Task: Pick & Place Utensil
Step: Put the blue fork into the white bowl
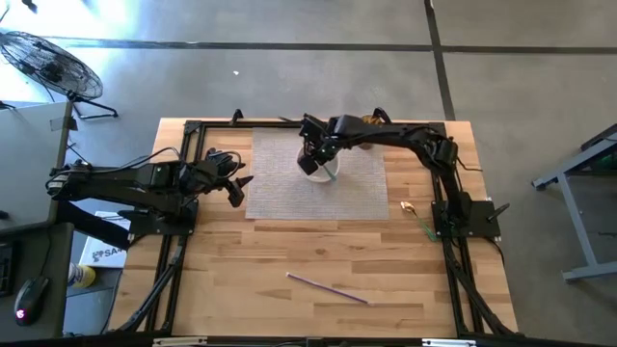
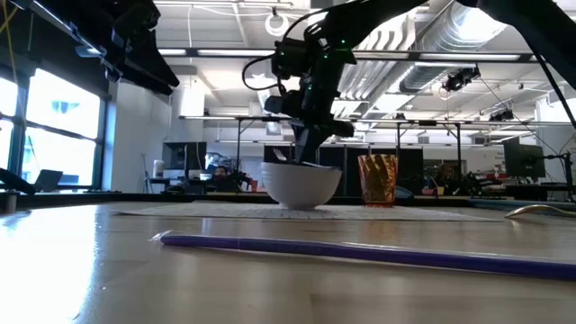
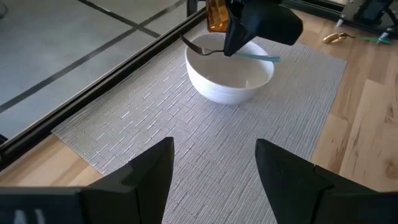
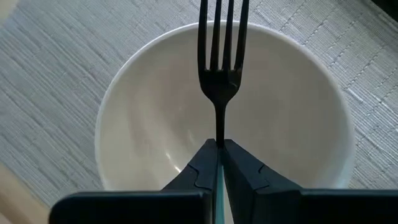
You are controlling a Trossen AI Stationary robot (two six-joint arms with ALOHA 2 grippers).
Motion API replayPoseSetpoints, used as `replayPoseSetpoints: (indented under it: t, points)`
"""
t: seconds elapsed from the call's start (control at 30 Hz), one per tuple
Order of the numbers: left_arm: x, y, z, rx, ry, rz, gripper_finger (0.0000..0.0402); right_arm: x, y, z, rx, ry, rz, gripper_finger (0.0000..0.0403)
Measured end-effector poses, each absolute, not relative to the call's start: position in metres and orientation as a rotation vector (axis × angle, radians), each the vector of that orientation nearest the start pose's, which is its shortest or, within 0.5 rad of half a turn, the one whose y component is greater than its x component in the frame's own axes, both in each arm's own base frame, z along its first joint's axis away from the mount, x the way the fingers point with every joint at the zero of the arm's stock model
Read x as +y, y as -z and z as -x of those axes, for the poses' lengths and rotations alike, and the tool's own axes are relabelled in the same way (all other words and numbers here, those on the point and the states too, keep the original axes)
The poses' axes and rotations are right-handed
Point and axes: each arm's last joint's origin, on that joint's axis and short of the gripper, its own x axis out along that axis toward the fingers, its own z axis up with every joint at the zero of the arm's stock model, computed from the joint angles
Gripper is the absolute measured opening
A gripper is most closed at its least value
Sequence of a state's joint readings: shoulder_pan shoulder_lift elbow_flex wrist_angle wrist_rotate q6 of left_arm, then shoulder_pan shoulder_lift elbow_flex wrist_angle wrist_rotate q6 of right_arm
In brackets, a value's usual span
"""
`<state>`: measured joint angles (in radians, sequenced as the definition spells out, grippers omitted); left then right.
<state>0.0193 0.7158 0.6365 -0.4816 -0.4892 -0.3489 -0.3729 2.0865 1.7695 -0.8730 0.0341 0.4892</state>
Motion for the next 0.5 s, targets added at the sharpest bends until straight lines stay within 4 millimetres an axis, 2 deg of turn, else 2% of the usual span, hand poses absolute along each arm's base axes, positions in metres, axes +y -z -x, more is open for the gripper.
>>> replayPoseSetpoints:
  t: [0.33, 0.5]
  points:
    - [0.0164, -0.2668, -0.1481, 0.467, -0.583, 0.197, 0.0220, -0.1608, -0.2242, -0.4075, 1.070, 0.653, -0.619, 0.0011]
    - [0.0164, -0.2667, -0.1480, 0.468, -0.583, 0.196, 0.0220, -0.1591, -0.2315, -0.4079, 1.084, 0.593, -0.663, 0.0011]
